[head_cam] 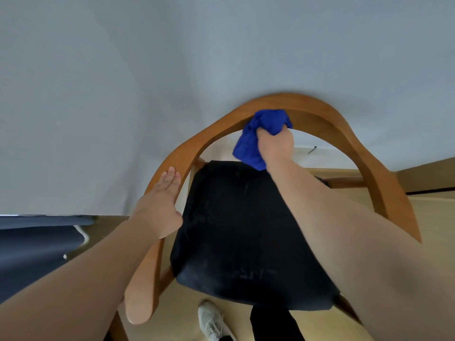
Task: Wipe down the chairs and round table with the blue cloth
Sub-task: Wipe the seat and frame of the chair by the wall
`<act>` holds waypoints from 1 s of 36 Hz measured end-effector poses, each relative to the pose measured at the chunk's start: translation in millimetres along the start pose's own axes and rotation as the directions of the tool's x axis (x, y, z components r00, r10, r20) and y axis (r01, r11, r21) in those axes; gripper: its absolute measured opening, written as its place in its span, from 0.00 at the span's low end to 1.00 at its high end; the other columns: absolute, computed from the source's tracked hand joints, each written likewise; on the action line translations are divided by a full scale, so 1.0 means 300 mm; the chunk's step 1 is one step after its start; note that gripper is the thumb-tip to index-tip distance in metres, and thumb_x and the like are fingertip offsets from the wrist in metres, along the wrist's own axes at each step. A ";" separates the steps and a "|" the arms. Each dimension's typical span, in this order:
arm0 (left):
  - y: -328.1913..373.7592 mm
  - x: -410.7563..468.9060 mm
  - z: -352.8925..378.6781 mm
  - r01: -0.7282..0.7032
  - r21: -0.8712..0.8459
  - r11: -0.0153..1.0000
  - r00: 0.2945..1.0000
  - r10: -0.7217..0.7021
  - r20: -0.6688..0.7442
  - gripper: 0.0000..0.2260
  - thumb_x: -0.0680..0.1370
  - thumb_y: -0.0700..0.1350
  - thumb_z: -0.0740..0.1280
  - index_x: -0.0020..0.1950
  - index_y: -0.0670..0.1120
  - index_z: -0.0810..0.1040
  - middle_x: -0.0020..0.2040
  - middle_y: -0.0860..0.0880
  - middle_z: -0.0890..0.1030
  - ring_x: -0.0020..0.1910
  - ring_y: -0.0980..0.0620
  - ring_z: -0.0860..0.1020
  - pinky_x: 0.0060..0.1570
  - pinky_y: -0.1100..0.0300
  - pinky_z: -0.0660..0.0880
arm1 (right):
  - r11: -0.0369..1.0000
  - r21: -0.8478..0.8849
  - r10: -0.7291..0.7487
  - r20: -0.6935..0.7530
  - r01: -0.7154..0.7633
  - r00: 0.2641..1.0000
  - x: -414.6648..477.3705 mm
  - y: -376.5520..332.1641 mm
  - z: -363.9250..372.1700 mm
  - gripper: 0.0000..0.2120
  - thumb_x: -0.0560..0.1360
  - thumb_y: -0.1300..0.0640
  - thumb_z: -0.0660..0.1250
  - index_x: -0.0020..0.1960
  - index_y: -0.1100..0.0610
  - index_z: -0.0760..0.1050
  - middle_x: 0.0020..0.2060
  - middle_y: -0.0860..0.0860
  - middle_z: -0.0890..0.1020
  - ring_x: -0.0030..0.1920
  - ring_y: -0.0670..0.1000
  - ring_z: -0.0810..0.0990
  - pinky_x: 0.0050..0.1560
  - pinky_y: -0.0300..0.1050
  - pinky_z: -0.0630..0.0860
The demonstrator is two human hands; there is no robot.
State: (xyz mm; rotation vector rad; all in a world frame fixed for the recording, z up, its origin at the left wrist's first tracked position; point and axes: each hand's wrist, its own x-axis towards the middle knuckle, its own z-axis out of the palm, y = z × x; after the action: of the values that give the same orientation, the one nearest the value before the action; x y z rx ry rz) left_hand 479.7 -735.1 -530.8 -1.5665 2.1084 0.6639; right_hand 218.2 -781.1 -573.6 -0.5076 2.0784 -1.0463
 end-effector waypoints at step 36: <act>-0.099 -0.035 -0.031 -0.136 -0.124 0.983 0.989 0.128 -0.074 0.36 0.76 0.39 0.61 0.78 0.46 0.42 0.78 0.50 0.42 0.76 0.53 0.45 0.70 0.64 0.44 | 0.866 -0.325 -0.117 0.607 0.379 0.786 -0.265 0.030 0.174 0.13 0.77 0.58 0.66 0.60 0.55 0.71 0.47 0.53 0.80 0.43 0.49 0.78 0.41 0.45 0.74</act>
State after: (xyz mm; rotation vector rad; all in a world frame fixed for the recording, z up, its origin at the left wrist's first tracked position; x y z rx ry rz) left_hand 510.6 -740.1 -520.9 -1.5439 2.2741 0.8198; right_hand 309.3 -753.1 -566.5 -1.2048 1.6986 -0.4561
